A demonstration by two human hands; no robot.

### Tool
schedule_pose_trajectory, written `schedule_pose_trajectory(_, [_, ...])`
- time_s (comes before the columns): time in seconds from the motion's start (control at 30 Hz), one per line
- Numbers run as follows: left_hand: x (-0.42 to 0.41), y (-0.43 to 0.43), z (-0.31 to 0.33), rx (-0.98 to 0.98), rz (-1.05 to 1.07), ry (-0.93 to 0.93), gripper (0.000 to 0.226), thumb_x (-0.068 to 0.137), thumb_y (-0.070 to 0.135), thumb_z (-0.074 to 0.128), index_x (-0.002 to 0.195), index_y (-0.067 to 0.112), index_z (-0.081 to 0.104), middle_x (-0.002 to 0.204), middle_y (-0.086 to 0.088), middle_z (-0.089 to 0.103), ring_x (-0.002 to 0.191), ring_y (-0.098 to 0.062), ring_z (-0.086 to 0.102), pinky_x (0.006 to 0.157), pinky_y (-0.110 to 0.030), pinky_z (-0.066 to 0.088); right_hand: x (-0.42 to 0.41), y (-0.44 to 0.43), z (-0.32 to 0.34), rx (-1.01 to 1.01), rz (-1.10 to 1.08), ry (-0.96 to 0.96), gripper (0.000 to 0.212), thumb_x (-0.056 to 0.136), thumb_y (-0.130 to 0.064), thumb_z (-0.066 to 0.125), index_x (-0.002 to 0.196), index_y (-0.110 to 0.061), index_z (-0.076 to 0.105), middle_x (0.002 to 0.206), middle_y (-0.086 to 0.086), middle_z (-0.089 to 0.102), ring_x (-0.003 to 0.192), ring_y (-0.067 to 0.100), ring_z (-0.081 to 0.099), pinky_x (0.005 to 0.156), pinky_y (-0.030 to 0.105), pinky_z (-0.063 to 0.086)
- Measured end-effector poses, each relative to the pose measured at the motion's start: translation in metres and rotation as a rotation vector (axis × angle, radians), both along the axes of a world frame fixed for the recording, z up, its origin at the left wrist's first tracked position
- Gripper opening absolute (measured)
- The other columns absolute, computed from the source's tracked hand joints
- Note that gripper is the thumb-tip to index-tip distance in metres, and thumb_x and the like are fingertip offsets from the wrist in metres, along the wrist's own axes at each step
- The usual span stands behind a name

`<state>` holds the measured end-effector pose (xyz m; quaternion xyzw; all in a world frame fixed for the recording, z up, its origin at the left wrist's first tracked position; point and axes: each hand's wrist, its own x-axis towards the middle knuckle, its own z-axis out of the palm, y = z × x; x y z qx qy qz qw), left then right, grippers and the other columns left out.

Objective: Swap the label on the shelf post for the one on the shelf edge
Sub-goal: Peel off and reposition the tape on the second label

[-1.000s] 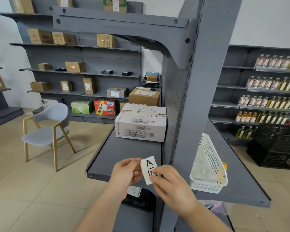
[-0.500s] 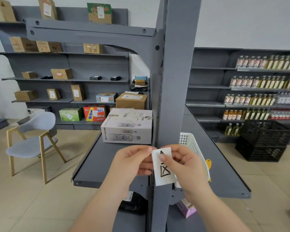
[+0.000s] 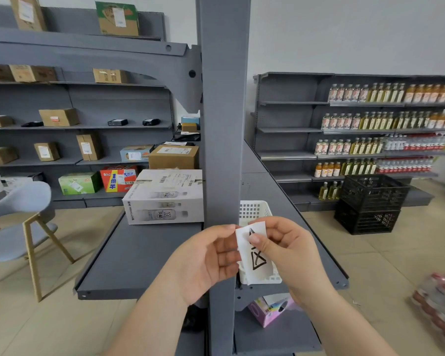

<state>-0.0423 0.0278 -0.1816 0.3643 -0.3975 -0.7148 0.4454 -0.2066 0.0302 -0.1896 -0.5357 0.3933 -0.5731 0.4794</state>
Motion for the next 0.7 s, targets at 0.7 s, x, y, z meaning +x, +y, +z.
schedule_pose_trajectory(0.7, [-0.008,-0.003,-0.012,0.015,-0.04,0.035,0.033,0.079,0.026,0.066,0.105,0.009,0.071,0.082,-0.011,0.071,0.069,-0.023,0.063,0.067,-0.033,0.044,-0.006,0.004,-0.001,0.038,-0.016,0.034,0.012,0.079,-0.005,0.072,0.088,-0.012,0.072,0.076,0.001,0.079,0.065,0.011,0.073,0.054,0.02,0.056])
